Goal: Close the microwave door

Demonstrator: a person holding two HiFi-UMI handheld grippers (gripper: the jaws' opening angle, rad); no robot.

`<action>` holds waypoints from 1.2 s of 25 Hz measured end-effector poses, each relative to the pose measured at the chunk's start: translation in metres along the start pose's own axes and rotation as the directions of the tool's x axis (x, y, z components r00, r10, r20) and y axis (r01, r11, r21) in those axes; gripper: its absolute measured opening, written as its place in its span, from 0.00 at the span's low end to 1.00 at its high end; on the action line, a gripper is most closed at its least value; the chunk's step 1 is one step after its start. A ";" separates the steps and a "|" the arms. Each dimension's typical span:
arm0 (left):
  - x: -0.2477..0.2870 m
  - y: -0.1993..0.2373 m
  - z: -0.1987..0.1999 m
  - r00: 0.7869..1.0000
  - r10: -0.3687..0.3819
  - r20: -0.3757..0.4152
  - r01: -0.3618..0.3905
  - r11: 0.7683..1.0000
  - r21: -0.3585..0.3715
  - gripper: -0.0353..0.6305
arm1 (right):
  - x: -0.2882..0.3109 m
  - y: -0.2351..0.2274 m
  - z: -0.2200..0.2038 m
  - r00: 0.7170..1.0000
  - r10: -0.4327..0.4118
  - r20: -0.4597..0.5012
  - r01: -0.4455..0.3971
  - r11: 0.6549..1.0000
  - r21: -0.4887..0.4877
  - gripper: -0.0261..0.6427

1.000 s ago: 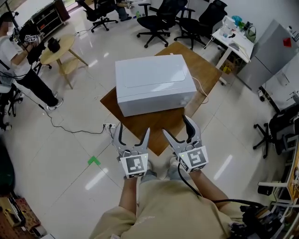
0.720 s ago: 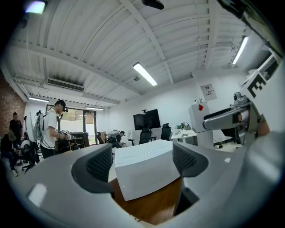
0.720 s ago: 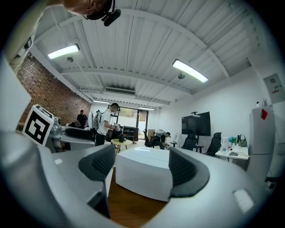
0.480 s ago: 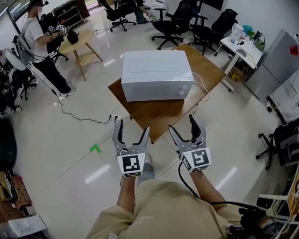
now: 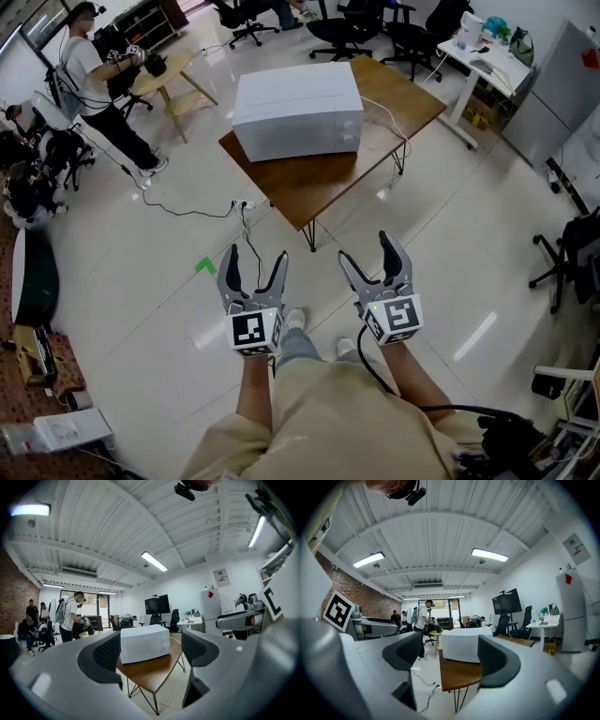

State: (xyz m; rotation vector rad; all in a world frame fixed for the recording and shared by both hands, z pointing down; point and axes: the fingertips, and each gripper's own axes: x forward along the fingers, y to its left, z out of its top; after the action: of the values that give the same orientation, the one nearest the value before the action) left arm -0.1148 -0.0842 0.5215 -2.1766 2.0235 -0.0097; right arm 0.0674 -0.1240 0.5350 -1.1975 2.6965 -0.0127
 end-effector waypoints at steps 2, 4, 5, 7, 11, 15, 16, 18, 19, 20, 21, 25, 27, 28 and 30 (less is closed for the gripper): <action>-0.015 -0.007 0.019 0.999 -0.007 0.034 0.007 1.000 0.016 0.67 | -0.022 -0.002 0.016 0.999 -0.031 0.040 0.031 0.999 -0.006 0.59; -0.020 -0.014 0.040 0.997 -0.026 0.073 0.022 0.999 0.044 0.67 | -0.035 -0.006 0.031 0.995 -0.063 0.076 0.064 0.998 -0.008 0.59; -0.024 -0.020 0.049 0.995 -0.038 0.091 0.033 0.998 0.057 0.67 | -0.042 -0.007 0.036 0.993 -0.080 0.088 0.081 0.997 -0.006 0.59; -0.040 -0.033 0.059 0.992 -0.061 0.113 0.053 0.996 0.077 0.67 | -0.062 -0.007 0.041 0.988 -0.118 0.099 0.119 0.993 0.003 0.59; -0.079 -0.043 0.053 0.991 -0.064 0.118 0.056 0.996 0.068 0.66 | -0.085 0.010 0.040 0.985 -0.135 0.107 0.135 0.991 0.010 0.59; -0.124 -0.024 0.035 0.991 -0.046 0.128 0.038 0.997 0.062 0.65 | -0.109 0.043 0.040 0.977 -0.129 0.167 0.137 0.990 -0.040 0.58; -0.131 -0.011 0.035 0.990 -0.034 0.134 0.026 0.998 0.062 0.65 | -0.105 0.052 0.039 0.978 -0.126 0.165 0.136 0.990 -0.046 0.58; -0.141 0.017 0.035 0.990 -0.008 0.142 0.001 0.999 0.051 0.64 | -0.091 0.074 0.037 0.983 -0.110 0.146 0.120 0.991 -0.059 0.58; -0.144 0.028 0.036 0.990 0.000 0.142 -0.006 0.999 0.042 0.63 | -0.084 0.086 0.037 0.986 -0.098 0.134 0.109 0.991 -0.072 0.58; -0.146 0.037 0.037 0.990 0.005 0.141 -0.010 0.999 0.032 0.63 | -0.076 0.098 0.039 0.989 -0.084 0.124 0.095 0.991 -0.089 0.58; -0.147 0.046 0.038 0.990 0.007 0.139 -0.011 1.000 0.024 0.63 | -0.069 0.111 0.041 0.991 -0.068 0.114 0.080 0.991 -0.105 0.58; -0.152 0.088 0.042 0.990 0.008 0.139 -0.010 1.000 0.018 0.63 | -0.034 0.173 0.037 0.996 -0.002 0.088 0.016 0.989 -0.148 0.58; -0.156 0.098 0.046 0.989 0.010 0.144 -0.012 1.000 0.017 0.62 | -0.027 0.193 0.038 0.996 0.020 0.083 -0.006 0.986 -0.167 0.58; -0.159 0.100 0.047 0.989 0.012 0.148 -0.014 1.000 0.014 0.62 | -0.027 0.198 0.039 0.996 0.027 0.082 -0.012 0.984 -0.176 0.58; -0.164 0.099 0.047 0.988 0.013 0.153 -0.014 1.000 0.008 0.62 | -0.030 0.200 0.039 0.997 0.027 0.074 -0.013 0.983 -0.186 0.58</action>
State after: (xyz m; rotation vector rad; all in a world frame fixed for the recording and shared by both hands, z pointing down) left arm -0.2203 0.0771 0.4807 -2.0886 1.9496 0.1443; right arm -0.0532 0.0354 0.4851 -1.1937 2.6899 0.2870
